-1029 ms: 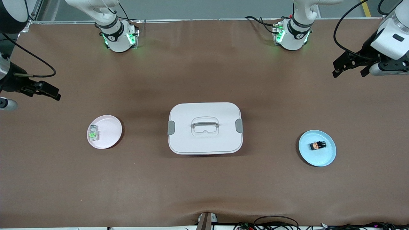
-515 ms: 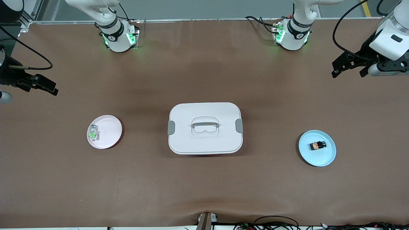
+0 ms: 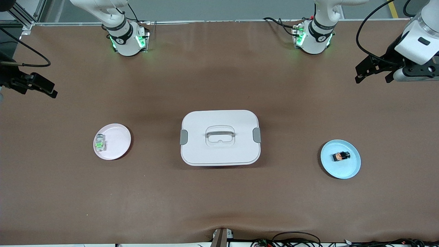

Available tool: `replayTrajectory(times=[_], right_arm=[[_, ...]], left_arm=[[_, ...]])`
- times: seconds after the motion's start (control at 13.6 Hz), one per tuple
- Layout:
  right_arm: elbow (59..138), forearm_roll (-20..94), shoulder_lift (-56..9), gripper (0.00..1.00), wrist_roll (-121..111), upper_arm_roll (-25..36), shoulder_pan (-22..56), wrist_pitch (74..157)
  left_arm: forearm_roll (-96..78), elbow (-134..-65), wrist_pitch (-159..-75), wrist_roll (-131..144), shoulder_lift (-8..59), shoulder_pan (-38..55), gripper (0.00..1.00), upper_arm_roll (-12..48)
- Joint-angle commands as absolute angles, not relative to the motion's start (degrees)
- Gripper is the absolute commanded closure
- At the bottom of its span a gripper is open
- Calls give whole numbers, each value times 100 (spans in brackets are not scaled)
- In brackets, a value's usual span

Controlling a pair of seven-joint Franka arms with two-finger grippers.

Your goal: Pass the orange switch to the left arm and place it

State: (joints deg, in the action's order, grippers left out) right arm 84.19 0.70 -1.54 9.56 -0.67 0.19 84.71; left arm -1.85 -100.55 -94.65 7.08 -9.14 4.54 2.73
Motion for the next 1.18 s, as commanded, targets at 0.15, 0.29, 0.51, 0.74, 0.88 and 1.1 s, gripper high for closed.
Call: replayTrajectory(times=[0.15, 0.29, 0.51, 0.74, 0.88, 1.1], right_arm=[[8385, 439, -70, 0, 967, 44, -97, 8376], [8411, 439, -53, 0, 949, 27, -79, 8402], [8429, 439, -35, 0, 932, 35, -53, 8411], [8455, 431, -18, 0, 932, 35, -35, 8411], [8455, 439, -26, 0, 932, 44, -35, 8411], [8455, 439, -26, 0, 932, 35, -53, 8420]], left_arm=[[184, -10028, -9431, 151, -984, 457, 0, 264], [237, -9985, -9431, 88, -967, 457, 0, 264], [229, -9818, -9326, 141, -932, 448, 0, 264], [211, -9528, -9054, 97, -801, 431, 0, 211], [202, -9448, -9026, 105, -730, 431, 0, 211], [150, -9369, -9026, 123, -633, 422, 0, 211]])
